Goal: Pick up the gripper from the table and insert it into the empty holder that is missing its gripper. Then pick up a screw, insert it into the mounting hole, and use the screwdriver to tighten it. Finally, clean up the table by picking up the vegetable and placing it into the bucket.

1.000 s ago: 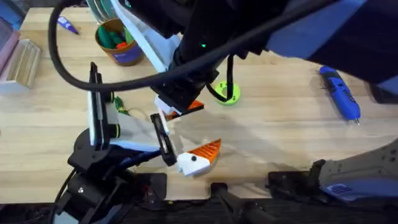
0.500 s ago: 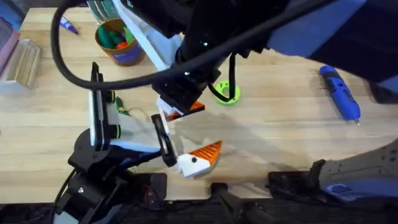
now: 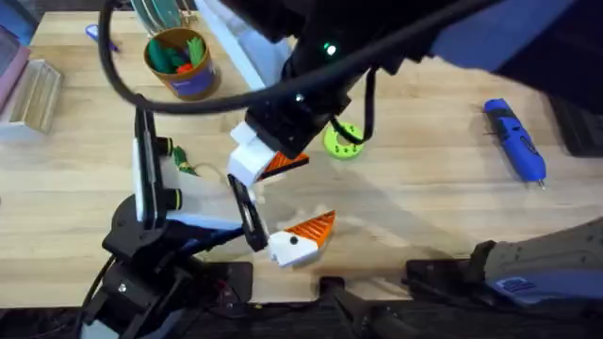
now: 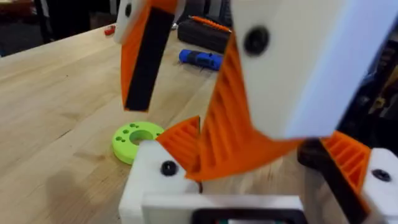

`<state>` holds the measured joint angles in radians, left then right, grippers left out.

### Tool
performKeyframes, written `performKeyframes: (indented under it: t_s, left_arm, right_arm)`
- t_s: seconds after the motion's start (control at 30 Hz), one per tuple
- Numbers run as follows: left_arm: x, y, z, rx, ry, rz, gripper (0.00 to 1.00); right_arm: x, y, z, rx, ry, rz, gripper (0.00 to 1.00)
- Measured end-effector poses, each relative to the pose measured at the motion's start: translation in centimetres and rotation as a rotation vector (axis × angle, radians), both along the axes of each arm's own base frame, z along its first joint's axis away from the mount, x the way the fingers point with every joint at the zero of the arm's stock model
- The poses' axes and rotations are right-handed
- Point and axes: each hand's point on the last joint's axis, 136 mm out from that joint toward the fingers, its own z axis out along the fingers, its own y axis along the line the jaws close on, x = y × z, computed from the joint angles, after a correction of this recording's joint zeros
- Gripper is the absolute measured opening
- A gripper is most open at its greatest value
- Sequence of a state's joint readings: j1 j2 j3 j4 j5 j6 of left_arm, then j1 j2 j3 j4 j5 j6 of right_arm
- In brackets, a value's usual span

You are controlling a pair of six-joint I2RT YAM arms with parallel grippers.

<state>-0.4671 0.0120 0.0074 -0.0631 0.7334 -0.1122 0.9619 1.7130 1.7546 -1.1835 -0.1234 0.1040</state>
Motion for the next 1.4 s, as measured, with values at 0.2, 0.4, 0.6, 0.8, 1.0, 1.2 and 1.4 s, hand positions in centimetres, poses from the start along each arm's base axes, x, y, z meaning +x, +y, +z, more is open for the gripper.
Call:
performKeyframes:
  t_s: [0.2,0.4,0.6,0.8,1.0,1.2,1.4]
  left_arm:
    - [0.0,0.0,0.0,0.0,-0.001,0.0,0.987]
    - [0.0,0.0,0.0,0.0,-0.001,0.0,0.987]
    - [0.0,0.0,0.0,0.0,-0.001,0.0,0.986]
    - [0.0,0.0,0.0,0.001,-0.003,0.0,0.986]
    - [0.0,0.0,0.0,0.001,-0.003,0.0,0.988]
    - [0.0,0.0,0.0,0.001,-0.003,0.0,0.988]
    - [0.0,0.0,0.0,0.001,-0.003,0.0,0.99]
  right_arm:
    - [1.8,-2.2,2.6,0.059,-0.043,-0.073,0.882]
    - [3.3,-6.4,6.7,0.153,-0.09,-0.184,0.884]
    - [2.8,-11.2,6.6,0.184,-0.085,-0.289,0.885]
    - [0.4,-15.2,4.1,0.228,-0.016,-0.368,0.885]
    - [-3.6,-16.1,4.3,0.359,0.005,-0.288,0.887]
    - [-5.4,-15.8,5.7,0.435,-0.011,-0.215,0.89]
    - [-7.0,-15.2,5.8,0.462,0.046,-0.135,0.892]
